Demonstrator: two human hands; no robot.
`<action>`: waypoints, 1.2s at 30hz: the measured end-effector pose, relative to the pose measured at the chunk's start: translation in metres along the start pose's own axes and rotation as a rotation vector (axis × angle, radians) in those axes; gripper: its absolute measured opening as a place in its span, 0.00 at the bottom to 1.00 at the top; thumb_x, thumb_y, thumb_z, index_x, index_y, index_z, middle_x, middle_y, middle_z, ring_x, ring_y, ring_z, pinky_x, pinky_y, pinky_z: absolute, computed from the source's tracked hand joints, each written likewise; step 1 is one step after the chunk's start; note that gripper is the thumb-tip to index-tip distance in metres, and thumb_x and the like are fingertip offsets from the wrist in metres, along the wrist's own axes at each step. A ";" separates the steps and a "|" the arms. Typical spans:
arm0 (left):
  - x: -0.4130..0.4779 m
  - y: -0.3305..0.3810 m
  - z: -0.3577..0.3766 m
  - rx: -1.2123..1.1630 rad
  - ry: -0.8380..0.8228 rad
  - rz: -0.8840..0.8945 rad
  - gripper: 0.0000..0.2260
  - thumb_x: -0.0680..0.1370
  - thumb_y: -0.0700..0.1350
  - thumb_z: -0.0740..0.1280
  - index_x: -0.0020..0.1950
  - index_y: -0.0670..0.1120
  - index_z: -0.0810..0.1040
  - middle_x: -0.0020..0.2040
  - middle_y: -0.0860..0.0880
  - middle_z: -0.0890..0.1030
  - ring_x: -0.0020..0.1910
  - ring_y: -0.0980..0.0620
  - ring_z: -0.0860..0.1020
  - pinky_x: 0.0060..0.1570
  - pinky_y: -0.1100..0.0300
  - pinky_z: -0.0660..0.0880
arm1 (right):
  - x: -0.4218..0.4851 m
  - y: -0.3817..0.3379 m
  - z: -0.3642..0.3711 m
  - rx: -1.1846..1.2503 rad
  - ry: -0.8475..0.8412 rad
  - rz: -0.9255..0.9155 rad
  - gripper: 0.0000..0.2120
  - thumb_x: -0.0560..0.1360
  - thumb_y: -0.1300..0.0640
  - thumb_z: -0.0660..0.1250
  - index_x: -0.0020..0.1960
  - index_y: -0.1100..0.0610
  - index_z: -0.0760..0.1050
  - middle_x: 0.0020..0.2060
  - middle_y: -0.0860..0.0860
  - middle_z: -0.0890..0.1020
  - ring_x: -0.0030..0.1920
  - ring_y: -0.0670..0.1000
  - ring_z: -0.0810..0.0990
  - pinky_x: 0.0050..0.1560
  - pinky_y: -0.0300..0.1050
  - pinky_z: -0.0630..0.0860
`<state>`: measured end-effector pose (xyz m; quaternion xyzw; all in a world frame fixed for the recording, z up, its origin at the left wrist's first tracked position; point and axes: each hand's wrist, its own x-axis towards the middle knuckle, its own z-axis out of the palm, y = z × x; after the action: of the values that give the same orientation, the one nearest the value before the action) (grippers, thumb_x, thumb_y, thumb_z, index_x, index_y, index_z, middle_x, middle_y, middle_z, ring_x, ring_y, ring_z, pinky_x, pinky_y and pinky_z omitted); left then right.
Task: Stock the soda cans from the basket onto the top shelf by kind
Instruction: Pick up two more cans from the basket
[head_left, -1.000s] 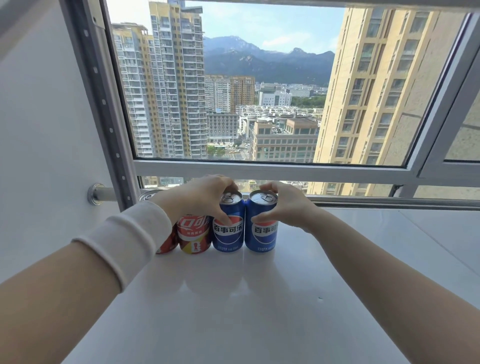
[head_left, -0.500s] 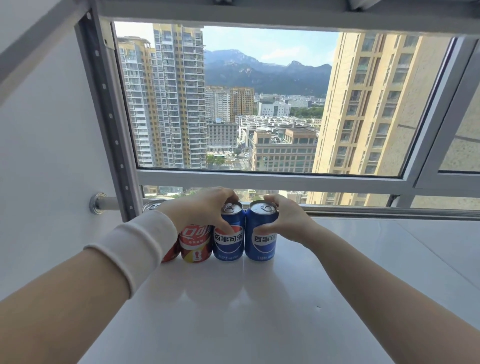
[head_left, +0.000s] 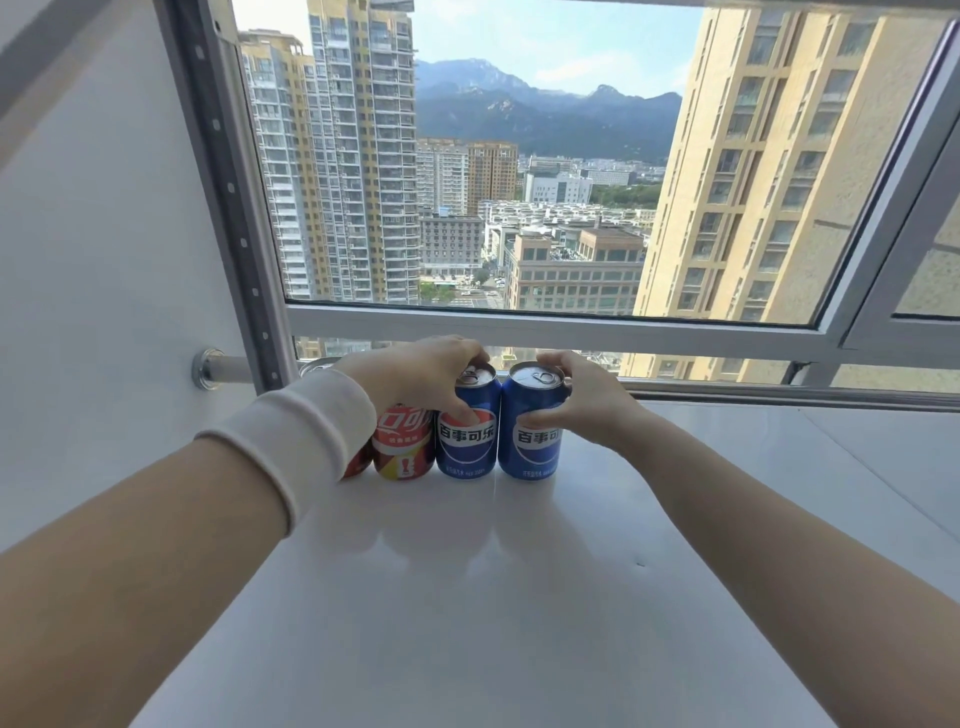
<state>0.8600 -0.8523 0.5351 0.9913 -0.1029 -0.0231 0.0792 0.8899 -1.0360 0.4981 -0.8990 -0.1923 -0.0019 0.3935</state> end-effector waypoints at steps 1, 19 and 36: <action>-0.001 0.001 0.001 0.030 -0.005 -0.005 0.31 0.71 0.53 0.71 0.70 0.48 0.64 0.66 0.49 0.70 0.62 0.50 0.71 0.60 0.52 0.72 | -0.001 0.000 0.001 -0.011 -0.004 0.000 0.39 0.63 0.59 0.77 0.70 0.56 0.64 0.66 0.52 0.72 0.62 0.50 0.72 0.58 0.41 0.70; -0.129 0.116 0.053 0.042 0.381 -0.067 0.29 0.77 0.54 0.61 0.75 0.46 0.56 0.76 0.47 0.57 0.75 0.49 0.54 0.74 0.53 0.50 | -0.179 0.020 -0.026 -0.320 0.128 -0.209 0.40 0.71 0.47 0.70 0.75 0.59 0.54 0.74 0.53 0.60 0.74 0.51 0.56 0.71 0.41 0.54; -0.275 0.283 0.185 -0.011 0.277 -0.009 0.27 0.78 0.52 0.60 0.74 0.44 0.57 0.76 0.46 0.57 0.75 0.49 0.54 0.73 0.55 0.49 | -0.437 0.117 -0.035 -0.441 0.069 -0.122 0.35 0.75 0.47 0.64 0.74 0.59 0.54 0.74 0.54 0.61 0.75 0.53 0.55 0.73 0.47 0.55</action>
<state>0.5234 -1.0967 0.4069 0.9849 -0.0866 0.1130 0.0982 0.5308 -1.2835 0.3721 -0.9493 -0.2277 -0.0987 0.1929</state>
